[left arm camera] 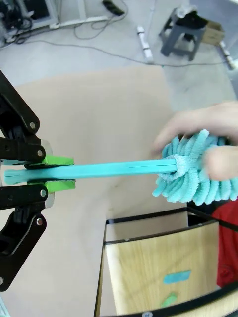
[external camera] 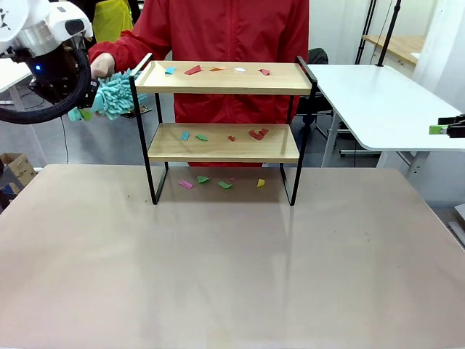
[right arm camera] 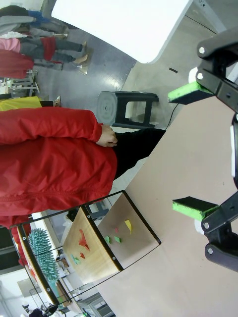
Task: Clean the shelf.
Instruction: Pick up the Duster handed by the human, then clean the specific section of the Shelf indicated by the human with the Duster.
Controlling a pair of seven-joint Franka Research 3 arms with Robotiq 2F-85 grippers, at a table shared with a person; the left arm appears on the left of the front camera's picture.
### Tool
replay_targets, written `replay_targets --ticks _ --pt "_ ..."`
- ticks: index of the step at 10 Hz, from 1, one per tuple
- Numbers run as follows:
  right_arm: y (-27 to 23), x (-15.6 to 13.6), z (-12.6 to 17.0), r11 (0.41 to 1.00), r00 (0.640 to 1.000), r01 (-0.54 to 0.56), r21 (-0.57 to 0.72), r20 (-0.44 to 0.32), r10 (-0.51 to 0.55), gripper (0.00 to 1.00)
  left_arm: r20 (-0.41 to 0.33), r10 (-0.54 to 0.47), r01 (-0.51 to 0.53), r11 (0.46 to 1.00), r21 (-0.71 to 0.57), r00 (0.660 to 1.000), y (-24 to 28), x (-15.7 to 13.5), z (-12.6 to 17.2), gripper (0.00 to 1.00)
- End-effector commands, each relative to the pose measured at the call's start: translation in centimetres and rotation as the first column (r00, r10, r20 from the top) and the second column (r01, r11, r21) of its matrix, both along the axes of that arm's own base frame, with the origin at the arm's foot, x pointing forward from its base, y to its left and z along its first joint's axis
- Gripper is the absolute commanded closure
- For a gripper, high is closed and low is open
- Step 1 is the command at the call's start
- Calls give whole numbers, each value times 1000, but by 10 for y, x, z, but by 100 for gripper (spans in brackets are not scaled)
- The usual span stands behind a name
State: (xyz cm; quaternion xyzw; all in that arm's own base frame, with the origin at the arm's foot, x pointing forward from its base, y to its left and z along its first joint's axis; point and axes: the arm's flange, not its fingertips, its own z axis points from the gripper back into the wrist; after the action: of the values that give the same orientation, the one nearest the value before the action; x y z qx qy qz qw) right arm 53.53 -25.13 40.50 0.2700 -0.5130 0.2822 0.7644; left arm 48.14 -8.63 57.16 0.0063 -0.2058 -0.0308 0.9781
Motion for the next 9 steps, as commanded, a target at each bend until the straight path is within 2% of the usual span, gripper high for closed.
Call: replay_targets --ticks 1,8,9 --pt "1 -1 1 1000 1000 -1 -2 1 1 0 26 -32 32 999 14 999 -2 0 2 100" --pt "1 -1 1 1000 1000 -1 -2 1 1 0 26 -32 32 999 14 999 -2 0 2 100" --pt "1 -1 1 1000 1000 -1 -2 1 1 0 3 -18 18 1000 5 1000 -5 0 -1 87"
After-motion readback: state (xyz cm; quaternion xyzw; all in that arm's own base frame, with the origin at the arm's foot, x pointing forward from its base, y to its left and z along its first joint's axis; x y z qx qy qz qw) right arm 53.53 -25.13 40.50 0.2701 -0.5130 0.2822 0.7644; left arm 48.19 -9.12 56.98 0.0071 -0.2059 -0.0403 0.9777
